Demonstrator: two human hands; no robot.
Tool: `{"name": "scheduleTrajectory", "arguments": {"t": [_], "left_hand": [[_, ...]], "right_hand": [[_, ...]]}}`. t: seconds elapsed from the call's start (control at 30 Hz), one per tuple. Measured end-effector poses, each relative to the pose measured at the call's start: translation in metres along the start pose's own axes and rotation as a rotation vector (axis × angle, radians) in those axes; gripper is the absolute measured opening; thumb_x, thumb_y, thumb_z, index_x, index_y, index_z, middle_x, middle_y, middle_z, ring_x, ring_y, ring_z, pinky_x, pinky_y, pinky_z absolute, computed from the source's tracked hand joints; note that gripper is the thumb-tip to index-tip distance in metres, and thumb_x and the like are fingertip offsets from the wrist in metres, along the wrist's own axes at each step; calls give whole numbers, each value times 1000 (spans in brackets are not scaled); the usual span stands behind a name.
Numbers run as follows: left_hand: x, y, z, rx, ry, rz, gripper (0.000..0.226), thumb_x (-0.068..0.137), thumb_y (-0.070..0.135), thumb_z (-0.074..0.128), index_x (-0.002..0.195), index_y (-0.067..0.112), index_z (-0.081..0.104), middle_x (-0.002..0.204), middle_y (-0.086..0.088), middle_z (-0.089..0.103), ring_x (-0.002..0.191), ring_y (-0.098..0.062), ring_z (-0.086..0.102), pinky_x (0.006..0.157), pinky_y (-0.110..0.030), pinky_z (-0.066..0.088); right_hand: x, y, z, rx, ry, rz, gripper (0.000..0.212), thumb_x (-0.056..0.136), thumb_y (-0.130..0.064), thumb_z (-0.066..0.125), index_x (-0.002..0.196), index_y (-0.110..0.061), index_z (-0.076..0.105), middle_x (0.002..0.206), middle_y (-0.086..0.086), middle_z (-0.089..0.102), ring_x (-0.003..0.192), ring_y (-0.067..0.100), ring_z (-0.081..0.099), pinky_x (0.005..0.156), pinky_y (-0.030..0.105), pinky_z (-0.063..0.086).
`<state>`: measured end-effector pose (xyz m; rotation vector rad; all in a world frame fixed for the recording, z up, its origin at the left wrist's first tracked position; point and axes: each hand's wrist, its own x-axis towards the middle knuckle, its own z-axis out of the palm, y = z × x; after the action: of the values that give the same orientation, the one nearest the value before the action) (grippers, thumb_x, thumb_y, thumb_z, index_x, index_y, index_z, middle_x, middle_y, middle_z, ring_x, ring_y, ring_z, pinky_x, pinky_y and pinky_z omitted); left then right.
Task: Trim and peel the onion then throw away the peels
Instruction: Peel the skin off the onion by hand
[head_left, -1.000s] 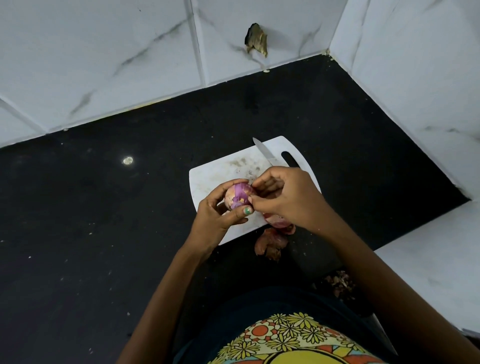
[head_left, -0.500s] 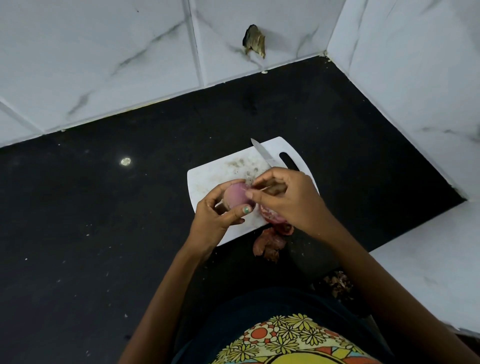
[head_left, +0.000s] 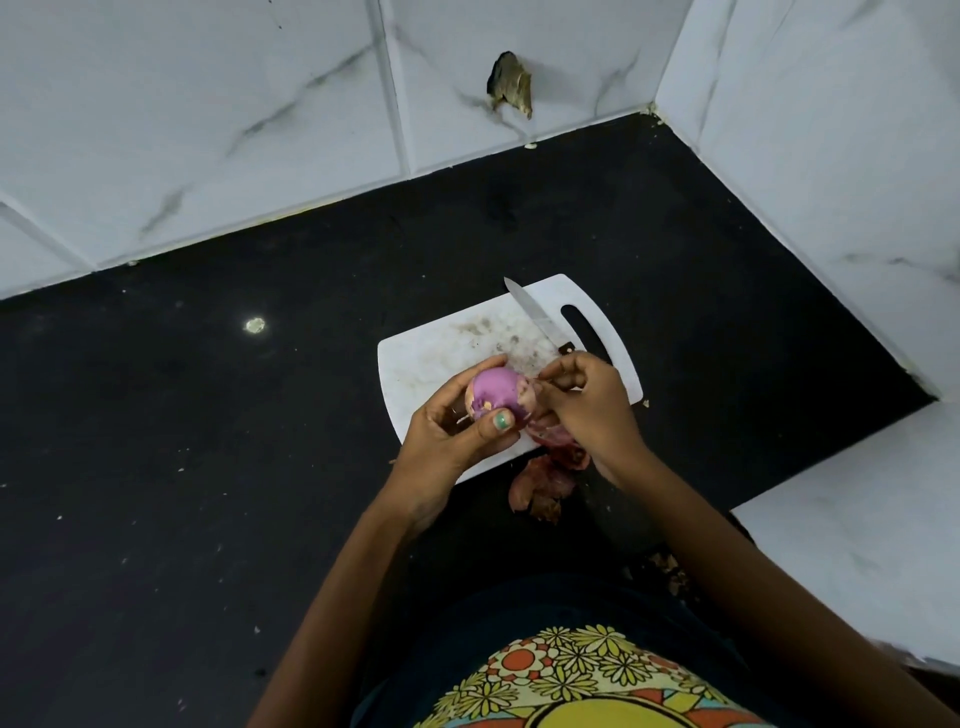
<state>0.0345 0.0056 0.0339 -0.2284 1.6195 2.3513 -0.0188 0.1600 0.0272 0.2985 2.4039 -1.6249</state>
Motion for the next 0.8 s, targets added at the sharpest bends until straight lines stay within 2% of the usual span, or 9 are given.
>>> {"name": "scheduleTrajectory", "arguments": {"t": [0.1, 0.17, 0.27, 0.3, 0.37, 0.43, 0.63, 0.8], "left_hand": [[1, 2, -3, -60, 22, -8, 43, 67, 20, 80, 107, 29, 69, 100, 6, 71, 100, -22, 67, 82, -32, 57], [2, 3, -5, -89, 38, -14, 43, 69, 14, 80, 108, 24, 67, 98, 5, 72, 102, -24, 66, 83, -31, 57], [3, 4, -6, -114, 69, -21, 44, 65, 13, 72, 107, 22, 67, 100, 2, 72, 102, -24, 65, 82, -28, 57], [3, 4, -6, -111, 76, -21, 44, 65, 13, 72, 108, 23, 67, 102, 0, 71, 102, -23, 65, 83, -28, 57], [3, 4, -5, -113, 86, -19, 45, 67, 13, 71, 111, 22, 66, 108, -4, 68, 102, -23, 65, 83, -29, 56], [3, 4, -5, -124, 83, -14, 47, 69, 12, 70, 115, 19, 64, 112, -8, 67, 103, -23, 66, 83, -28, 56], [4, 5, -8, -112, 51, -18, 49, 70, 8, 68, 118, 15, 62, 109, -7, 69, 101, -20, 67, 85, -30, 56], [2, 2, -10, -135, 46, -54, 48, 70, 9, 68, 117, 16, 62, 113, -9, 67, 102, -23, 66, 84, -29, 56]], "right_hand": [[0, 4, -3, -5, 7, -14, 8, 85, -13, 66, 90, -9, 64, 85, 3, 66, 70, 15, 68, 69, 34, 59], [2, 3, -4, -117, 19, -100, 11, 86, -21, 65, 89, -11, 68, 86, 0, 66, 78, 12, 65, 73, 31, 54], [1, -10, -7, -220, 27, -220, 19, 87, -28, 63, 90, -11, 70, 91, 1, 61, 76, 3, 57, 69, 10, 43], [-1, -16, -8, -198, -12, -249, 19, 85, -28, 65, 92, -12, 70, 93, 1, 62, 78, 3, 58, 69, 7, 43], [-6, -29, -13, -99, -172, -249, 21, 81, -26, 69, 99, -14, 71, 95, -2, 69, 84, 7, 65, 77, 14, 51], [-10, -36, -14, -62, -291, -250, 27, 77, -24, 74, 103, -15, 70, 96, -4, 72, 84, 9, 69, 75, 23, 57], [-13, -40, -12, -119, -260, -326, 26, 71, -12, 77, 97, -13, 72, 86, -4, 73, 77, 3, 69, 72, 15, 55], [-12, -39, -12, -151, -228, -347, 19, 71, -8, 74, 90, -13, 74, 79, -6, 72, 74, 4, 69, 71, 16, 55]]}}
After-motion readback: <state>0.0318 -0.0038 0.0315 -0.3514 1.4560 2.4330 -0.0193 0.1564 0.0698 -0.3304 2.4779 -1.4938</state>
